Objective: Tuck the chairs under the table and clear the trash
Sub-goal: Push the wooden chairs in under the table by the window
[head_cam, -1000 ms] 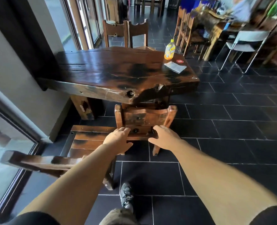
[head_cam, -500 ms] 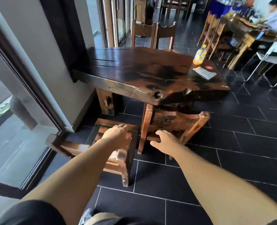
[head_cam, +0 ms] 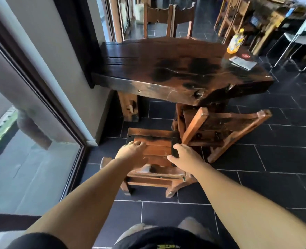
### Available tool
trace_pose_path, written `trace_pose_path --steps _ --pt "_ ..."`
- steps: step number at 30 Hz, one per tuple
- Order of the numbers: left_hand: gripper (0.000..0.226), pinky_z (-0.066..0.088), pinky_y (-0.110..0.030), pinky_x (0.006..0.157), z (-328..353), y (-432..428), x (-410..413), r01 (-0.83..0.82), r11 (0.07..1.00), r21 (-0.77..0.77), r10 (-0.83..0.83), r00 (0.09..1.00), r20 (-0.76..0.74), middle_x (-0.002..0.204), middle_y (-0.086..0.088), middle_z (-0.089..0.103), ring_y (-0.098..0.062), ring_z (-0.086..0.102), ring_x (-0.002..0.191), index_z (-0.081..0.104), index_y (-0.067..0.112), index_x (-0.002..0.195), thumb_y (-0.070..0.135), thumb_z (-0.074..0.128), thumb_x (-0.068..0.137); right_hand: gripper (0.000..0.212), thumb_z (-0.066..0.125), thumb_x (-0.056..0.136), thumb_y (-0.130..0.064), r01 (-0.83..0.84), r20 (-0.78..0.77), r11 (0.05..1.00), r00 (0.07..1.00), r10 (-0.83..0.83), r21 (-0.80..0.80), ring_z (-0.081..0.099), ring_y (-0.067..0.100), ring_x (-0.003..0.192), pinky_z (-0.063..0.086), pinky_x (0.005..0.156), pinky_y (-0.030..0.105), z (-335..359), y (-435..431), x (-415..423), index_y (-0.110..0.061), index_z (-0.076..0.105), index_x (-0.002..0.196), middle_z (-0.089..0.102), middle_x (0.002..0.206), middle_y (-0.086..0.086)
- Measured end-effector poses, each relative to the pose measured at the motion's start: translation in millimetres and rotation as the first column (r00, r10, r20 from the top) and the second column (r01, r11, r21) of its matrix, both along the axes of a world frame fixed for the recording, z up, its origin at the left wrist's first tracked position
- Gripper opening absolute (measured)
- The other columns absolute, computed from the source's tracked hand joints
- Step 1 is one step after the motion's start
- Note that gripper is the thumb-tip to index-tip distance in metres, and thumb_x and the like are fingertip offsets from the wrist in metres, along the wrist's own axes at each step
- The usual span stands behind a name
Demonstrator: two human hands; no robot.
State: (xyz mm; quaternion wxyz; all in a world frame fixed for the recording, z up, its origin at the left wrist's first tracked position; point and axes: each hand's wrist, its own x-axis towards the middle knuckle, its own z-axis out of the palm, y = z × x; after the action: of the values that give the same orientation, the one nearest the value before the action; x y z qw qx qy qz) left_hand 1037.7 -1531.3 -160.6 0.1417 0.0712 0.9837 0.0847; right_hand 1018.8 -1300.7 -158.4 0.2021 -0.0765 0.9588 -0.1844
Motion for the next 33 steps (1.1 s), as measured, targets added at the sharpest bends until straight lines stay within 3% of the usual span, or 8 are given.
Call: trace_pose_path --steps 7,11,16,22,29,33 --pt "0.059 0.04 -0.037 0.102 -30 -21 26 0.018 0.998 0.053 -0.013 0.996 -0.086 0.128 -0.003 0.057 -0.025 0.051 0.12 0.048 0.018 0.133 0.057 0.049 0.089 0.062 0.048 0.094 -0.062 -0.078 -0.015 0.99 0.997 0.08 0.121 0.05 0.025 0.129 0.045 0.092 0.041 -29 -26 20 -0.024 0.043 0.142 0.047 0.146 0.0" --pt "0.073 0.034 -0.037 0.109 -58 -26 25 0.06 0.997 -0.038 -0.065 0.99 -0.123 0.129 -0.001 0.055 -0.024 0.048 0.123 0.045 0.017 0.138 0.069 0.041 0.086 0.067 0.038 0.093 -0.07 -0.128 -0.062 0.963 0.987 0.147 0.237 0.048 0.025 0.13 0.035 0.11 0.051 -52 -26 16 -0.023 0.045 0.14 0.051 0.141 0.001" --pt "0.086 0.037 -0.035 0.106 -86 -25 21 0.039 0.999 -0.006 -0.04 0.986 -0.164 0.124 -0.001 0.057 -0.025 0.051 0.118 0.052 0.016 0.133 0.076 0.026 0.078 0.077 0.027 0.083 -0.08 -0.091 -0.176 0.96 0.974 0.141 0.266 0.056 0.028 0.117 0.039 0.102 0.049 -84 -24 14 -0.022 0.045 0.131 0.059 0.125 0.005" --pt "0.075 0.045 -0.043 0.097 -124 -22 32 -0.004 0.999 0.039 0.015 0.959 -0.284 0.097 -0.003 0.064 -0.029 0.06 0.092 0.065 0.011 0.103 0.078 0.048 0.077 0.079 0.034 0.077 -0.084 -0.049 -0.323 0.953 0.935 0.149 0.298 0.057 0.031 0.093 0.044 0.083 0.047 -112 -24 24 -0.015 0.055 0.107 0.059 0.101 0.008" --pt "0.07 0.041 -0.043 0.091 -139 -31 31 -0.079 0.996 0.039 0.086 0.961 -0.262 0.095 -0.002 0.061 -0.03 0.055 0.094 0.061 0.014 0.093 0.079 0.049 0.071 0.073 0.044 0.074 -0.084 0.018 -0.371 0.959 0.924 0.092 0.282 0.053 0.032 0.089 0.041 0.077 0.045 -133 -25 30 -0.015 0.055 0.095 0.055 0.095 0.007" --pt "0.065 0.039 -0.044 0.085 -143 -31 27 -0.077 0.996 0.036 0.084 0.961 -0.264 0.091 -0.003 0.058 -0.031 0.054 0.089 0.056 0.014 0.088 0.076 0.059 0.07 0.075 0.039 0.074 -0.087 0.032 -0.398 0.966 0.914 0.075 0.257 0.052 0.031 0.084 0.04 0.074 0.045 -138 -26 28 -0.015 0.055 0.09 0.054 0.09 0.006"
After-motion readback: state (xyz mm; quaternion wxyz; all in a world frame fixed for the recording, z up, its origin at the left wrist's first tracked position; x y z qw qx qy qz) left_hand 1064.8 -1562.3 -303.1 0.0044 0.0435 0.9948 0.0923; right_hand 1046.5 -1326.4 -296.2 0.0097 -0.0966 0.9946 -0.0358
